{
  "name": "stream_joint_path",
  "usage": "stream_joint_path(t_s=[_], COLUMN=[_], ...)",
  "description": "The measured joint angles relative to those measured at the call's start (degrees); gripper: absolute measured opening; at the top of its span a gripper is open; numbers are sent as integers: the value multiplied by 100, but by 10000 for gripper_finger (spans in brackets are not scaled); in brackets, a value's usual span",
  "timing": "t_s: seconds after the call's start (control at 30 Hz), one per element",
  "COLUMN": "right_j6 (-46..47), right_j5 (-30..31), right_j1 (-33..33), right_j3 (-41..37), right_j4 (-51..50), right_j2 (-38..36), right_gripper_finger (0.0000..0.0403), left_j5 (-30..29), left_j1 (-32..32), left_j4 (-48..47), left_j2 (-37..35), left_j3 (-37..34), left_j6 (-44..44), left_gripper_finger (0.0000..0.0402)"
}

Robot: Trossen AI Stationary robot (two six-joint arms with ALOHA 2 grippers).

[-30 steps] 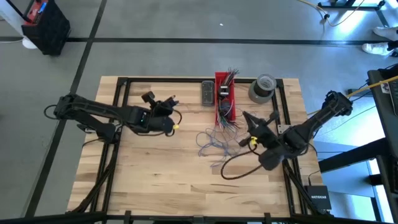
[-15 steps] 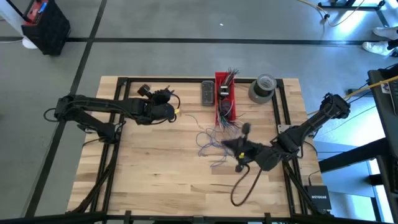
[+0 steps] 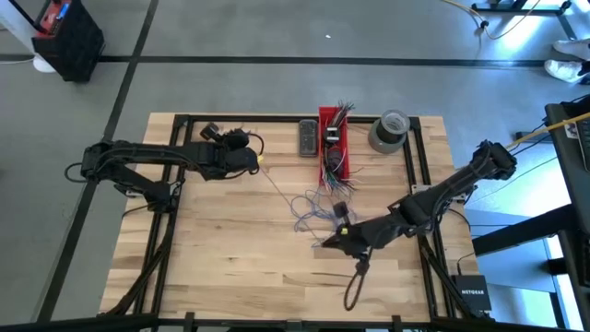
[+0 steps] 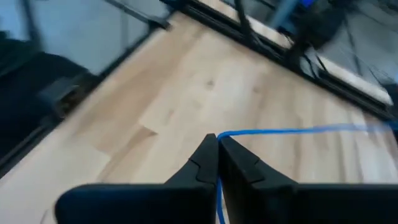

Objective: Coil cords
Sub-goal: Uncoil the blue wire from the black spool

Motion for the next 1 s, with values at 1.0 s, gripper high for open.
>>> stream_joint_path(t_s=[1.0], right_j6=[2691], right_j5=[1414], right_j1=[-501], right_j3=[-538], right_j4=[-1085], right_j2=[677], right_gripper_finger=[166], left_j5=[965], left_j1=[-783], left_j4=[4012], left_j2=[773], left_j3=[-1203], left_j6=[4686], left_gripper_finger=[5])
